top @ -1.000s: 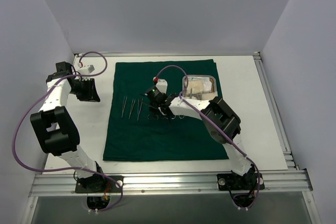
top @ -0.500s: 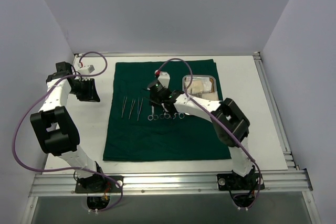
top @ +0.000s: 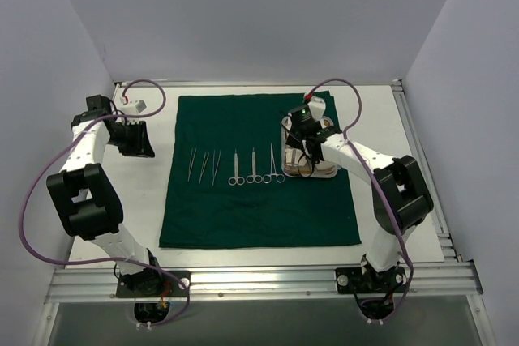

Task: Open and lay out the surgical kit
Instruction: Pick up the medical item from the container.

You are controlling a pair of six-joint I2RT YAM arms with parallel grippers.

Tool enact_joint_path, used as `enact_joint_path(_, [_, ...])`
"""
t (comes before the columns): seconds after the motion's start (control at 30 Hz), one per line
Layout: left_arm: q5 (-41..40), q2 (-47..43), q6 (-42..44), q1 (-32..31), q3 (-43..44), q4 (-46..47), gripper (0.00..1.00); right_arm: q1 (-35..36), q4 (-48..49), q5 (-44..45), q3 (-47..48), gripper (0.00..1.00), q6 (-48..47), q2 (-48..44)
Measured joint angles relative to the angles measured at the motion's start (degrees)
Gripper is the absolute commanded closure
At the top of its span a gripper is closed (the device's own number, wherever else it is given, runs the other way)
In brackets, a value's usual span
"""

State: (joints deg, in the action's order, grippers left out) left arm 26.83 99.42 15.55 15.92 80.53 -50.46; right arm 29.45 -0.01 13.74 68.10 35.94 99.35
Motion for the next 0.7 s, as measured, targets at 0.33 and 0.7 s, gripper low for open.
enact_joint_path(0.33, [0.00,0.00,-0.02,0.00,-0.02,-0.17,0.64,-1.05,-0.66,-2.45,-0.42,0.78,-1.29,7.50])
enact_joint_path(0.7, [0.00,0.00,0.00,0.00,-0.02,-0.20,0.64,-1.36,0.33,-2.38,-0.39,0.87,-1.55,10.21])
